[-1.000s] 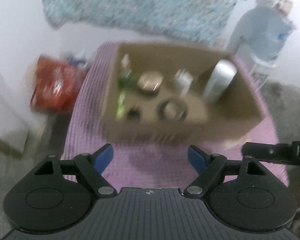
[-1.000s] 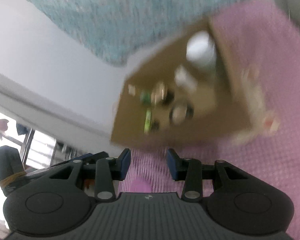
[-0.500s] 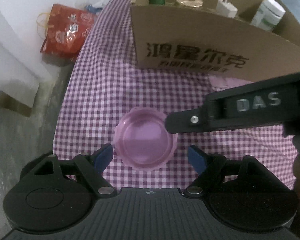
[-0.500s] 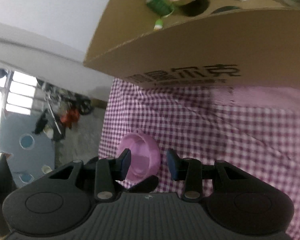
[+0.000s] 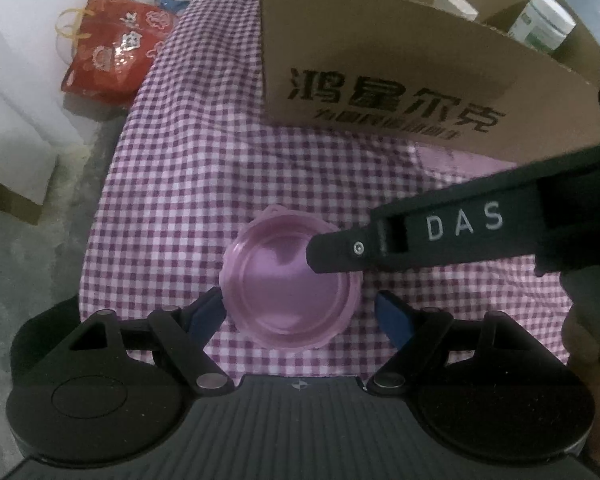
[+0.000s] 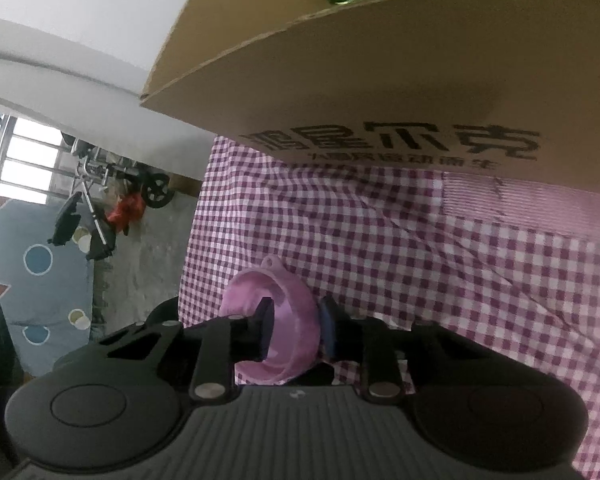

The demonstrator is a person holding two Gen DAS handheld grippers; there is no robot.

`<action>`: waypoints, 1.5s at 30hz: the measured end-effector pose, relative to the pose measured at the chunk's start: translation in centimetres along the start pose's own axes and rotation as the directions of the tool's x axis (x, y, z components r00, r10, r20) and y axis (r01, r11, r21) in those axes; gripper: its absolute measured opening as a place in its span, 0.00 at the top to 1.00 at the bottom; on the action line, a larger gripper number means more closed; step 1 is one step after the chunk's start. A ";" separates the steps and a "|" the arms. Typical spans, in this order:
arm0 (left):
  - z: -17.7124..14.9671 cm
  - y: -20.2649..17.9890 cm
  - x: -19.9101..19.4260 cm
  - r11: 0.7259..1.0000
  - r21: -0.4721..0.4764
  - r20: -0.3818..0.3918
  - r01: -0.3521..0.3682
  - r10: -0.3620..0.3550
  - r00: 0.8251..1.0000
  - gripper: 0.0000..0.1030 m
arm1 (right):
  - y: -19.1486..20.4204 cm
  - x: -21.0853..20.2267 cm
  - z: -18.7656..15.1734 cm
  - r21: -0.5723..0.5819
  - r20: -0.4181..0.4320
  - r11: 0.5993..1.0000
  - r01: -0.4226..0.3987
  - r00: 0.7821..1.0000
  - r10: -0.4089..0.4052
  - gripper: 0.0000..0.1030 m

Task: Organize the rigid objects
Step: 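Reach the right tool to the pink round lid and grasp its rim, then carry the pink lid into the box and set it down with the right tool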

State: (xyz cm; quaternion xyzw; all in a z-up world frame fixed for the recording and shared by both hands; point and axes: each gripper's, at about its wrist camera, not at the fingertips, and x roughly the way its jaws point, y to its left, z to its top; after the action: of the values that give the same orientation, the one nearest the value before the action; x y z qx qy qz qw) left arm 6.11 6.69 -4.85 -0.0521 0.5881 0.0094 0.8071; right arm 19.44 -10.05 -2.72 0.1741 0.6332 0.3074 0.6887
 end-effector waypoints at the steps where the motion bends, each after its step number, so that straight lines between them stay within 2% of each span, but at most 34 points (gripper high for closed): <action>1: 0.0 -0.2 0.0 1.000 0.006 0.001 0.013 -0.013 1.000 0.21 | -0.2 -0.2 -0.2 0.002 0.005 1.000 0.006 1.000 -0.006 0.74; 9: -0.2 -4.7 -0.2 0.988 0.137 0.007 0.074 -0.076 0.997 0.22 | -3.5 -3.0 -2.0 0.089 0.071 0.995 0.036 0.997 -0.042 0.74; 16: -0.8 -10.4 0.3 0.954 0.279 0.004 0.106 -0.112 0.994 0.29 | -7.8 -6.5 -4.9 0.196 0.141 0.979 0.051 0.987 -0.080 0.74; 23: -1.8 -13.9 0.5 0.928 0.371 0.032 0.040 -0.056 0.998 0.30 | -10.0 -8.0 -6.7 0.241 0.203 0.970 0.036 0.975 -0.087 0.74; 28: -2.3 -14.6 -0.5 0.920 0.392 0.061 0.016 -0.043 0.997 0.30 | -9.2 -8.3 -7.5 0.194 0.229 0.978 0.072 0.967 -0.116 0.73; 34: -1.7 -14.7 -2.1 0.914 0.406 0.100 0.010 -0.056 0.993 0.30 | -8.3 -9.8 -8.5 0.197 0.273 0.979 0.061 0.955 -0.114 0.73; 39: -1.9 -15.0 -5.9 0.906 0.422 0.190 -0.009 -0.079 0.979 0.30 | -6.0 -12.5 -9.4 0.160 0.343 0.984 0.074 0.931 -0.126 0.73; 45: -0.4 -15.3 -10.8 0.901 0.432 0.328 -0.036 -0.120 0.937 0.30 | -2.6 -17.3 -9.2 0.071 0.463 0.993 0.095 0.878 -0.117 0.73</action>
State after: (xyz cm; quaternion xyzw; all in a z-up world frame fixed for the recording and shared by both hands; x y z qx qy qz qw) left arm 3.61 -8.04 6.43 0.1177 0.4226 -0.1296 0.8893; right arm 10.79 -24.48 7.64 0.2238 0.4645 0.2038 0.8323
